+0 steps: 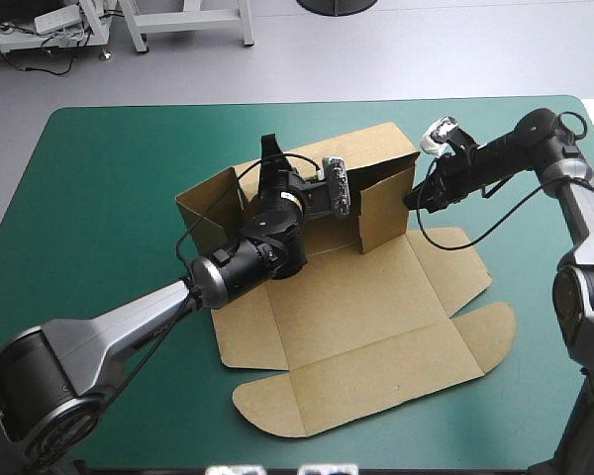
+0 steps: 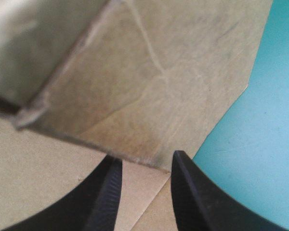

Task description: Fold the box

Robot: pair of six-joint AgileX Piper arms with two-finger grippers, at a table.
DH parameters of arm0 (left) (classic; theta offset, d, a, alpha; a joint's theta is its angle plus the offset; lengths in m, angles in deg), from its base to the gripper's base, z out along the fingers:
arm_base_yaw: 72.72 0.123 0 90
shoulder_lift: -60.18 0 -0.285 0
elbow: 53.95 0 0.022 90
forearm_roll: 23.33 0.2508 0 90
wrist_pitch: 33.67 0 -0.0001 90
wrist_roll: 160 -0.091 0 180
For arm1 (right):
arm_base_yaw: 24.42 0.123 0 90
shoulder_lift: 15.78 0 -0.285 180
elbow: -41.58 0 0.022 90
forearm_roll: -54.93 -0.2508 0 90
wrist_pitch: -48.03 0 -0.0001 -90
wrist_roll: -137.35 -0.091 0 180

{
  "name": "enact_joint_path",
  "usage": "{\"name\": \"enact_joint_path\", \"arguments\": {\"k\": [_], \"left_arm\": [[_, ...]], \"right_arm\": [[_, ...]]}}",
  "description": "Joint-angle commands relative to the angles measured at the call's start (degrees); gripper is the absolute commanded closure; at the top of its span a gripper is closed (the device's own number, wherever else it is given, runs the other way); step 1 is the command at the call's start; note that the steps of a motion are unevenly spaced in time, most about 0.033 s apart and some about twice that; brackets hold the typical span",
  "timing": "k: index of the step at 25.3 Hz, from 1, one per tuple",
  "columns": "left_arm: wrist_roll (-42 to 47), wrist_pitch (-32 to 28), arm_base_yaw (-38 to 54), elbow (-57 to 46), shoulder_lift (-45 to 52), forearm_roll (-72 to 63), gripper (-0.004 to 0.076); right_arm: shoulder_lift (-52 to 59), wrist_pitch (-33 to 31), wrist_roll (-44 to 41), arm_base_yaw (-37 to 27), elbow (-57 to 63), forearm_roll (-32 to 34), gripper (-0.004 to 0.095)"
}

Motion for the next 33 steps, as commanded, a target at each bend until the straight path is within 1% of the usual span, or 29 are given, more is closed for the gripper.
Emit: {"name": "enact_joint_path", "arguments": {"k": [1,4,8,12,16,19,20,22,26,31,33], "left_arm": [[1.2,-0.9,-0.4,1.0,1.9,-3.0,0.0729],[1.2,-0.9,-0.4,1.0,1.9,-3.0,0.0729],[1.2,-0.8,-0.4,1.0,1.9,-3.0,0.0729],[0.3,1.7,-0.4,1.0,1.9,-3.4,0.0729],[-1.7,3.8,-0.4,1.0,1.9,-3.4,0.0729],[-1.7,3.8,-0.4,1.0,1.9,-3.4,0.0729],[-1.7,3.8,-0.4,1.0,1.9,-3.5,0.0729],[-1.7,3.6,-0.4,1.0,1.9,-3.8,0.0729],[-1.8,2.9,-0.4,1.0,1.9,-4.7,0.0729],[-1.8,1.6,-0.4,1.0,1.9,-5.1,0.0729],[-1.8,0.2,-0.4,1.0,1.9,-5.8,0.0729]], "right_arm": [[3.6,-0.7,-0.7,0.4,-1.3,-3.6,0.0585],[3.6,-0.7,-0.7,0.4,-1.3,-3.3,0.0585],[3.6,-0.7,-0.4,0.4,-1.3,-6.3,0.0585],[3.6,-0.7,0.2,0.4,-1.3,-7.3,0.0585],[3.6,0.9,0.2,0.4,-1.3,-8.1,0.0585],[3.6,0.9,0.8,0.4,-1.4,-10.1,0.0585],[3.6,0.9,1.6,0.4,-1.4,-12.0,0.0585],[3.6,1.4,2.0,0.4,-1.4,-13.7,0.0585],[3.4,5.5,2.3,0.4,-1.4,-13.8,0.0585],[3.3,7.1,3.5,0.5,-1.4,-14.8,0.0585],[3.3,8.0,4.8,0.5,-1.4,-17.1,0.0585]]}}
